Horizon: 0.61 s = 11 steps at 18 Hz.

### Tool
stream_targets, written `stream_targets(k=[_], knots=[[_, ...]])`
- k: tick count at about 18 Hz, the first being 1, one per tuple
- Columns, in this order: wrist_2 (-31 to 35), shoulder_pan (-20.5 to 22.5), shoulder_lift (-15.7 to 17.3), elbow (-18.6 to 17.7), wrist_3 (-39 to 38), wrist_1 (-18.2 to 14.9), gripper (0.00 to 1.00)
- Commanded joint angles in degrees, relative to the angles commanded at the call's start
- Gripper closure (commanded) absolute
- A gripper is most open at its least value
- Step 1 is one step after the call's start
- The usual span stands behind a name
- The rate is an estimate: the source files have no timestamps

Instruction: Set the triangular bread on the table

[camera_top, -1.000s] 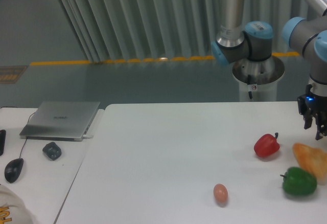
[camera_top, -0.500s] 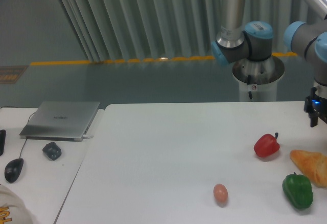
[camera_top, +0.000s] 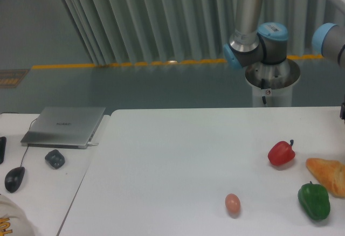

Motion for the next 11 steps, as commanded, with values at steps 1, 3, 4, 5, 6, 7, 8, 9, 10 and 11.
stream_targets(k=[1, 3, 4, 5, 6, 7, 8, 9, 10, 11], knots=[[-0.4, -0.1, -0.4, 0.2, 1.3, -0.1, 0.0], [-0.6, 0.0, -0.8, 0.2, 5.3, -0.3, 0.0], [-1.1, 0.1, -1.0, 0.1, 7.5, -0.3, 0.0], [-1.1, 0.1, -1.1, 0.1, 8.6, -0.3, 0.0], [-1.2, 0.2, -1.1, 0.1, 9.0, -0.4, 0.0], [-1.2, 0.2, -1.1, 0.1, 9.0, -0.4, 0.0], [-1.2, 0.2, -1.2, 0.1, 9.0, -0.4, 0.0], [-1.2, 0.2, -1.2, 0.1, 9.0, -0.4, 0.0], [-1.2, 0.2, -1.2, 0.0, 9.0, -0.4, 0.0], [-1.2, 0.2, -1.1, 0.0, 9.0, -0.4, 0.0]])
